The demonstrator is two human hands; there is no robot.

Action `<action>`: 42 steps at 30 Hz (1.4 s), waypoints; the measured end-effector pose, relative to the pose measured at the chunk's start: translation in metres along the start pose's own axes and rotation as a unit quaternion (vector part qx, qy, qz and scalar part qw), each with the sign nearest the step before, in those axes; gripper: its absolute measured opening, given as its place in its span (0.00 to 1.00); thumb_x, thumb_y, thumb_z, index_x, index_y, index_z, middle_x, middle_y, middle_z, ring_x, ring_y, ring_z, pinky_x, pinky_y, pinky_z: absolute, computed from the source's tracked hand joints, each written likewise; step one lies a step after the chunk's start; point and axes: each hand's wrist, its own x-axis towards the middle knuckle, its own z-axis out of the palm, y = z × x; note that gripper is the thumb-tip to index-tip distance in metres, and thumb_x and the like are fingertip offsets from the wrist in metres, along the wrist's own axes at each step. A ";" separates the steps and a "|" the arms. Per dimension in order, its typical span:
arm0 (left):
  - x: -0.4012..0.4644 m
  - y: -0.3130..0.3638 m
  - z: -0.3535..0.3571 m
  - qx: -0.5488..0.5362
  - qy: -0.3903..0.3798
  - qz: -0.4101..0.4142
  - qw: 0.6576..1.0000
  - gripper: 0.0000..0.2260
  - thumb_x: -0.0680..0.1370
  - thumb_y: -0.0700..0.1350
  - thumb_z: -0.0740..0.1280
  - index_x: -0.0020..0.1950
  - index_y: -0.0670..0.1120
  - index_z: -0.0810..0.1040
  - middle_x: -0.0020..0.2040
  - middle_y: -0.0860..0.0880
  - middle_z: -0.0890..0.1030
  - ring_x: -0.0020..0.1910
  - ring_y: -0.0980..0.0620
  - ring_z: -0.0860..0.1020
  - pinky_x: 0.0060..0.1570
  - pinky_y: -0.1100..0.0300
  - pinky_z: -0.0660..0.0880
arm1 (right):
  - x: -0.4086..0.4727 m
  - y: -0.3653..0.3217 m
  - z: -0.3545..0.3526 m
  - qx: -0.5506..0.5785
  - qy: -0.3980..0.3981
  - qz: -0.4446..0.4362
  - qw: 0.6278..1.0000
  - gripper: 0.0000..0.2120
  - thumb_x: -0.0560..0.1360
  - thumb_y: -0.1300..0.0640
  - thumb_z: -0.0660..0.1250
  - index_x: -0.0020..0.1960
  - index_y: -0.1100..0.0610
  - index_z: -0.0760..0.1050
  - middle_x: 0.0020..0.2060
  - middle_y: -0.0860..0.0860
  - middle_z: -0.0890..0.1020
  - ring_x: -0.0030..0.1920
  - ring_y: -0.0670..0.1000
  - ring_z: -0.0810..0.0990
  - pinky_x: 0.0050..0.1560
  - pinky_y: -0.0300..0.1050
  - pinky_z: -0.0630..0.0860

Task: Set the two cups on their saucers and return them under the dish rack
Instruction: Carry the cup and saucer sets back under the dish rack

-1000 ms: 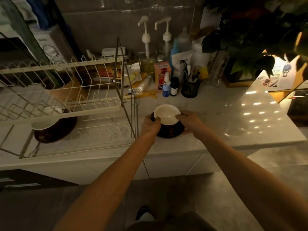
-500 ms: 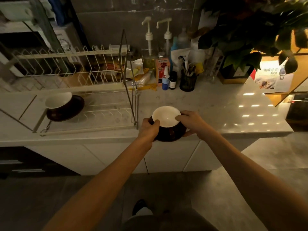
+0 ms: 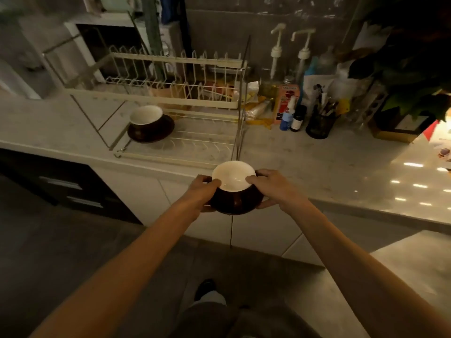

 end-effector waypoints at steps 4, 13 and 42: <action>-0.004 -0.003 -0.035 -0.011 0.021 0.013 1.000 0.19 0.80 0.44 0.64 0.70 0.46 0.67 0.65 0.39 0.74 0.54 0.44 0.77 0.39 0.56 0.78 | 0.002 -0.017 0.026 -0.001 -0.021 -0.031 0.999 0.20 0.76 0.51 0.67 0.67 0.51 0.74 0.59 0.51 0.79 0.52 0.53 0.80 0.37 0.49 0.85; 0.025 0.034 -0.097 -0.093 0.122 0.056 0.987 0.22 0.77 0.45 0.68 0.69 0.47 0.68 0.66 0.41 0.73 0.60 0.44 0.74 0.51 0.51 0.76 | 0.022 -0.068 0.092 0.062 0.029 -0.106 0.992 0.20 0.77 0.50 0.66 0.68 0.51 0.73 0.59 0.49 0.76 0.57 0.53 0.78 0.45 0.53 0.85; 0.193 0.079 -0.109 -0.159 0.089 0.026 0.983 0.11 0.72 0.47 0.74 0.39 0.49 0.72 0.47 0.47 0.79 0.53 0.47 0.78 0.60 0.47 0.77 | 0.156 -0.125 0.116 0.040 0.185 -0.057 0.980 0.23 0.78 0.46 0.65 0.68 0.58 0.73 0.65 0.55 0.77 0.66 0.56 0.75 0.55 0.42 0.69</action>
